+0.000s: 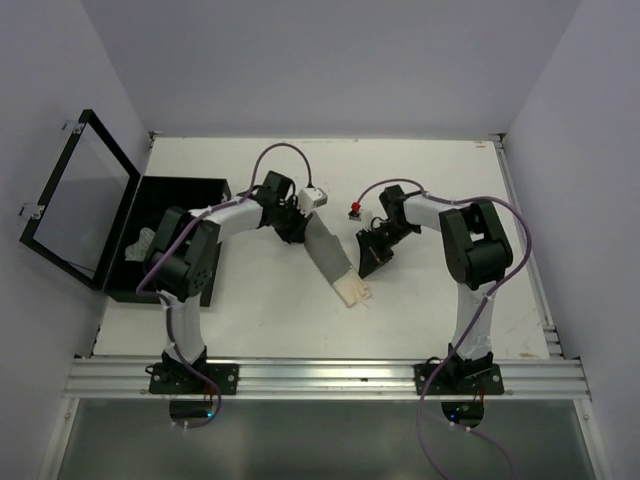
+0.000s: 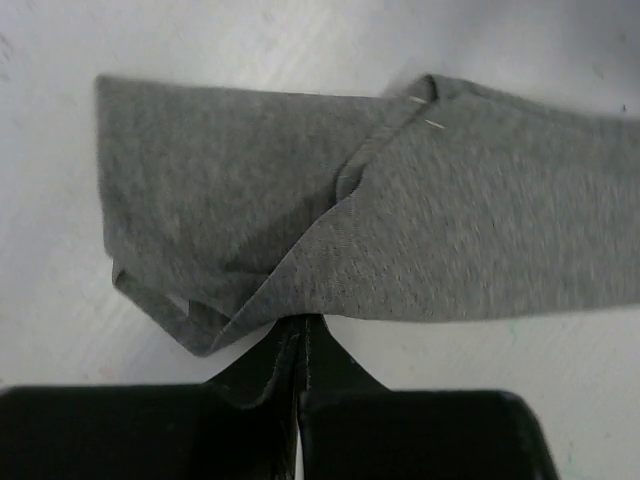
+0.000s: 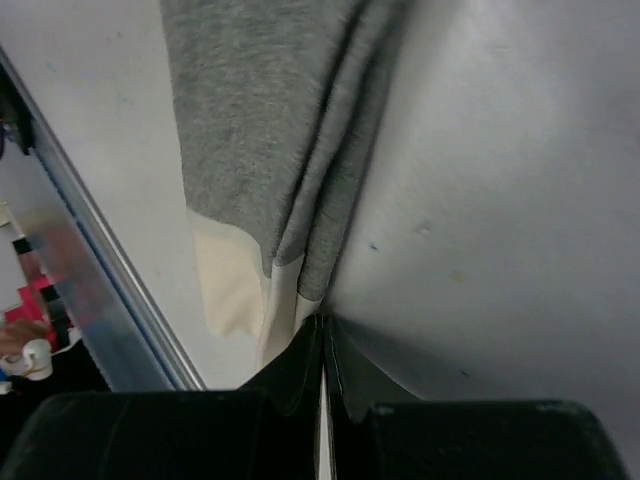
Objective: Roll the underwear
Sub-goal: Fold the underwear
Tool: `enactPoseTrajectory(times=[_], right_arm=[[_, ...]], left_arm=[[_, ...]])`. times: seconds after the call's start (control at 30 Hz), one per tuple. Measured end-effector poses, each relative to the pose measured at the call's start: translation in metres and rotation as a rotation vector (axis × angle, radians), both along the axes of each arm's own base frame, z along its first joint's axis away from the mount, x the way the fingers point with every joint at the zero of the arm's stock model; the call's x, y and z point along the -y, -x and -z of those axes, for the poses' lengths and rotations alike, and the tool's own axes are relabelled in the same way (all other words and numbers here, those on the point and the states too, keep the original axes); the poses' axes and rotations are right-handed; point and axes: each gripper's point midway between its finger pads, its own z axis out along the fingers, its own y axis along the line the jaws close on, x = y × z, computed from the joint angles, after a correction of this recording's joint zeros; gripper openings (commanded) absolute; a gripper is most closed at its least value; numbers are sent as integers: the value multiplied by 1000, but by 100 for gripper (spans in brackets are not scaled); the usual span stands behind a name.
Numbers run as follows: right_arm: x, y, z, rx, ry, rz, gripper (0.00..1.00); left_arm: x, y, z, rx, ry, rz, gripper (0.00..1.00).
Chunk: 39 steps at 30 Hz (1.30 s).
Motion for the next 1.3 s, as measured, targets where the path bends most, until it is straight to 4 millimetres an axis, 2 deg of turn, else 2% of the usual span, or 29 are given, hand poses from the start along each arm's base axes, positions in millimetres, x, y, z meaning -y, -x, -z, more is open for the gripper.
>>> enactPoseTrajectory(times=[0.1, 0.27, 0.3, 0.43, 0.53, 0.57, 0.6, 0.63, 0.7, 0.77, 0.83, 0.87, 0.93, 0.97, 1.0, 1.03, 1.1, 1.2, 1.3], right_arm=[[-20, 20, 0, -82, -45, -4, 8], [-50, 30, 0, -147, -104, 19, 8], [-53, 30, 0, -154, -110, 28, 8], [-51, 31, -4, -126, -113, 51, 8], [-38, 23, -21, -25, -96, 44, 11], [-34, 18, -31, 31, -95, 33, 12], [-30, 13, -44, 88, -102, 25, 15], [-28, 8, -60, 152, -112, 17, 17], [-28, 0, -91, 259, -149, 3, 23], [-36, -6, -122, 342, -205, -12, 24], [-46, -11, -142, 377, -265, -22, 25], [-52, -12, -146, 378, -292, -22, 25], [-63, -13, -142, 342, -327, -15, 26], [-69, -13, -136, 309, -340, -3, 27], [-74, -12, -128, 273, -349, 9, 27], [-78, -10, -119, 245, -354, 15, 27], [-85, 1, -94, 147, -352, 39, 27], [-89, 22, -55, 17, -318, 64, 27], [-91, 31, -30, -61, -287, 82, 27]], left_arm=[[16, -31, -1, 35, 28, -3, 0], [30, -64, -4, 79, 44, -5, 0], [31, -66, -4, 82, 43, -7, 0], [24, -67, -8, 92, 28, -20, 12], [4, -56, -28, 122, 18, -46, 17], [-5, -54, -44, 158, 24, -57, 25], [-13, -51, -65, 205, 35, -67, 43], [-21, -49, -89, 267, 48, -75, 99], [-34, -44, -149, 410, 101, -102, 100], [-38, -36, -207, 549, 169, -105, 100], [-33, -22, -246, 634, 234, -51, 100], [-28, -15, -253, 642, 256, -4, 100], [-17, -1, -252, 640, 265, 137, 100], [-13, 7, -241, 620, 258, 198, 100], [-12, 17, -218, 582, 238, 261, 100], [-11, 25, -206, 560, 230, 290, 100], [-10, 47, -168, 530, 191, 373, 100], [-7, 101, -109, 469, 129, 548, 100], [2, 137, -85, 499, 102, 736, 96]])
